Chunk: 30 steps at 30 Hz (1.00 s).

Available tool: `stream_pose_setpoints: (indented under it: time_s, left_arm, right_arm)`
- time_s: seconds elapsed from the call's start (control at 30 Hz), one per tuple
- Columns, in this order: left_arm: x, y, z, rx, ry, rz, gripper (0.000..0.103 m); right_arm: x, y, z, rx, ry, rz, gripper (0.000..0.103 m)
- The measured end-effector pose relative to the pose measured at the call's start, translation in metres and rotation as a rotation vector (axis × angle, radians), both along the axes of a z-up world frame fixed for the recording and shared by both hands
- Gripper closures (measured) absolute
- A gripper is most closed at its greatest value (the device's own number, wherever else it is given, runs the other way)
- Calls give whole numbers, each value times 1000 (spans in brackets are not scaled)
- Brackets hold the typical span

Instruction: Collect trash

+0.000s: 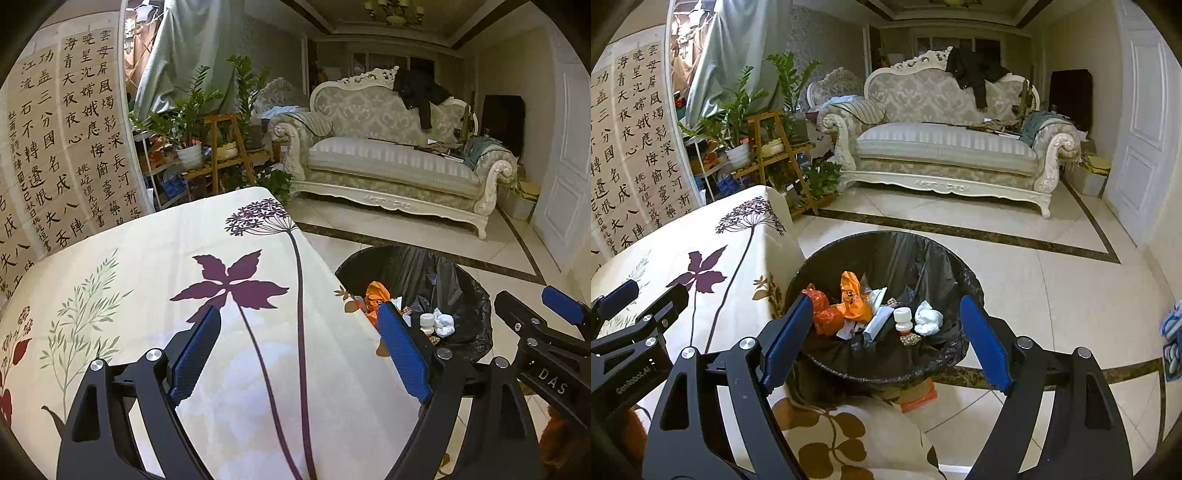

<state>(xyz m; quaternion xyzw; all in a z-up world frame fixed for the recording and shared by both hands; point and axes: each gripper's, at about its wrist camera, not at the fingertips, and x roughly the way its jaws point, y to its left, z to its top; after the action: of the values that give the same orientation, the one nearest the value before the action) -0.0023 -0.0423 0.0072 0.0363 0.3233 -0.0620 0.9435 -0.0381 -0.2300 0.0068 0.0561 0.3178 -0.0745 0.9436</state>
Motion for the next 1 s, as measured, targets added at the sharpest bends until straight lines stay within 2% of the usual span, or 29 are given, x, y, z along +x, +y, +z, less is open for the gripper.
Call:
stream_pose_setpoints:
  time_s: [1.0]
  left_arm:
    - [-5,11,3,-20,-7,11,19]
  right_arm:
    - [-13,4,14,-16,-23,1,23]
